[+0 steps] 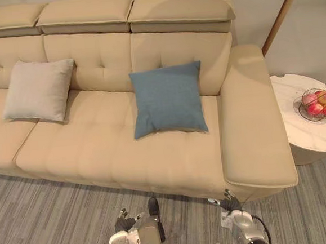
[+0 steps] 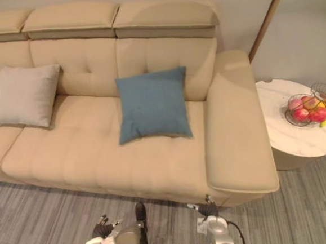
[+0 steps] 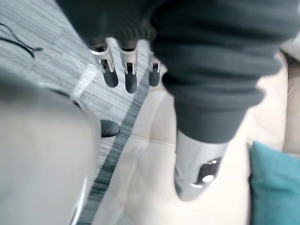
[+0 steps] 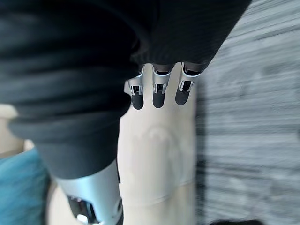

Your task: Pick up cushions and gather them together orderly.

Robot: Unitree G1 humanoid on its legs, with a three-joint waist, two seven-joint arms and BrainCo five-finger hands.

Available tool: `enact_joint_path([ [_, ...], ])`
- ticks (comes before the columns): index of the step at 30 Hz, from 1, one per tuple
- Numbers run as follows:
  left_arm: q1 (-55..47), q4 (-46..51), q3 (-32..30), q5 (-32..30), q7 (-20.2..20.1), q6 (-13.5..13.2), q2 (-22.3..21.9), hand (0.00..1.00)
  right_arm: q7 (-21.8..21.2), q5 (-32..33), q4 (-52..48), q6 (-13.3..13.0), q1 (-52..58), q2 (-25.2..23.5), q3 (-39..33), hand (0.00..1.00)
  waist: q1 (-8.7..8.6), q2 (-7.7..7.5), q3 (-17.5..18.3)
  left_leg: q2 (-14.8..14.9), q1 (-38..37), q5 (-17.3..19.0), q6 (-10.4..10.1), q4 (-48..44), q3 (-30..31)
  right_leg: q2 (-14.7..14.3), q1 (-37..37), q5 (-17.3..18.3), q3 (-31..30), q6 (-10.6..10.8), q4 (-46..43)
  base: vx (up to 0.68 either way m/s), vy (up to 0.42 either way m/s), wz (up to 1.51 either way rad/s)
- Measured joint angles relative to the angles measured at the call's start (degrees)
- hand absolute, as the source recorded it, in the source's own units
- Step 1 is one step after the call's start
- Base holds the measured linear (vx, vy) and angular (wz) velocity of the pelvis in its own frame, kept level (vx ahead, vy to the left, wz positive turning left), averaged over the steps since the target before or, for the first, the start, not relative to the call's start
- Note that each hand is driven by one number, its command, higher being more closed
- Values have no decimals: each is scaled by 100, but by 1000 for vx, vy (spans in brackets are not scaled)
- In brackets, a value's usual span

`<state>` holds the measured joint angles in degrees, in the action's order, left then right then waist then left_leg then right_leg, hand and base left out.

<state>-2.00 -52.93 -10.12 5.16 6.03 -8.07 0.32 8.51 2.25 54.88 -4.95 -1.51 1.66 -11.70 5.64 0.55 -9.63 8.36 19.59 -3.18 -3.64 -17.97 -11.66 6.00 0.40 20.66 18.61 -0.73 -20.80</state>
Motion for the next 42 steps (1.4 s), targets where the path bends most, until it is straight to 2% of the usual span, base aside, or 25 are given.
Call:
enact_joint_path([
  [1, -8, -2, 2, -3, -2, 0, -15, 0, 3, -2, -1, 3, 29, 62, 4, 0, -40, 1, 3, -13, -97, 336, -29, -509, 78, 41, -86, -88, -9, 8, -8, -320, 231, 11],
  [2, -2, -119, 0, -51, -8, 3, -5, 0, -12, -5, 39, 26, 50, -10, -171, 0, -96, 34, 36, -61, -542, 1319, -259, -572, 590, 32, -328, -323, -60, 160, -28, -315, 292, 4],
  [3, -18, -199, 26, -53, -14, 5, 88, 0, -48, -7, 199, 34, 52, -117, -164, 0, -108, -152, 117, -232, -787, 1122, -173, -17, 503, 97, -283, -471, -204, 274, 238, -216, 338, -8],
  [5, -94, -239, 107, -60, -14, 10, 193, 0, -87, -8, 275, 43, 50, -170, -163, 0, -115, -230, 182, -374, -974, 961, -84, 334, 431, 131, -200, -644, -338, 365, 532, -56, 151, -14],
  [8, -117, -430, 281, -73, -14, 37, 326, 0, -90, -14, 371, 45, 50, -120, -170, 0, -241, -201, 263, -537, -1016, 825, 73, 552, 419, 220, -117, -887, -351, 481, 860, -48, 135, 1],
  [10, -132, -515, 319, -199, -15, 122, 343, 0, -91, -18, 510, 82, 56, -101, -189, 0, -244, -176, 284, -652, -1214, 622, 140, 919, 419, 257, 18, -1053, -357, 523, 1141, -14, 86, 2],
  [14, -150, -520, 316, -285, -17, 127, 356, 0, -106, -72, 528, 106, 43, -93, -384, 0, -246, -155, 301, -749, -1385, 537, 191, 1076, 445, 277, 205, -1174, -357, 553, 1338, -2, 35, 3],
  [15, -183, -756, 308, -293, -96, 131, 464, 0, -124, -227, 746, 106, -127, 79, -382, 0, -327, -161, 375, -980, -2262, -28, 233, 2390, 773, 298, 714, -1303, -371, 575, 1820, 0, 0, 0],
  [30, -203, -748, 208, -290, -105, 140, 469, 0, -296, -221, 739, 165, 123, 80, -378, 0, -396, -175, 296, -929, -2429, -16, 213, 2426, 714, 293, 881, -1296, -353, 598, 1789, -5, -3, 0],
  [33, -201, -729, 125, -292, -124, 144, 458, 0, -325, -215, 727, 218, 248, 79, -375, 0, -421, -167, 236, -857, -2477, 44, 153, 2365, 516, 267, 803, -1294, -552, 597, 1718, -44, -8, -31],
  [35, -198, -699, -171, -268, -128, 132, 417, 0, -342, -214, 659, 223, 239, 56, -368, 0, -351, -235, 185, -886, -2288, 257, 130, 1900, 499, 297, 597, -1297, -889, 591, 1639, -29, 25, -82],
  [36, -188, -590, -355, -265, -124, 124, 402, 0, -344, -215, 624, 224, 202, 57, -367, 0, -347, -316, 139, -920, -1931, 466, 192, 1186, 1081, 315, 393, -1313, -1206, 574, 1522, -30, -23, -119],
  [37, -199, -493, -476, -239, -111, 121, 320, 0, -342, -219, 491, 225, 207, 62, -337, 0, -297, -264, 128, -905, -1693, 796, 119, 672, 1593, 249, 198, -1330, -1521, 590, 1424, -41, -38, -141],
  [38, -213, -480, -479, -201, -106, 109, 270, 0, -341, -220, 406, 218, 186, 91, -327, 0, -258, -219, 118, -854, -1610, 1049, 4, 440, 1790, 175, 87, -1333, -1712, 596, 1363, -57, 23, -164],
  [39, -220, -482, -481, -145, -105, 112, 179, 0, -334, -223, 320, 223, 172, 124, -325, 0, -230, -67, 142, -754, -1590, 1471, -34, 187, 1822, 36, -84, -1336, -2015, 613, 1246, -21, 69, -132],
  [40, -221, -489, -466, -149, -112, 122, 162, 0, -335, -224, 278, 225, 163, 104, -318, 0, -246, -54, 145, -735, -1576, 1521, -18, 96, 1683, 30, -125, -1337, -2131, 609, 1215, -14, 98, -134],
  [42, -185, -494, -450, -159, -127, 126, 108, 0, -339, -225, 199, 237, 306, -21, -180, 0, -343, -165, 199, -650, -1579, 1756, 68, -52, 1145, 17, -328, -1414, -2574, 648, 1191, -3, 136, -124],
])
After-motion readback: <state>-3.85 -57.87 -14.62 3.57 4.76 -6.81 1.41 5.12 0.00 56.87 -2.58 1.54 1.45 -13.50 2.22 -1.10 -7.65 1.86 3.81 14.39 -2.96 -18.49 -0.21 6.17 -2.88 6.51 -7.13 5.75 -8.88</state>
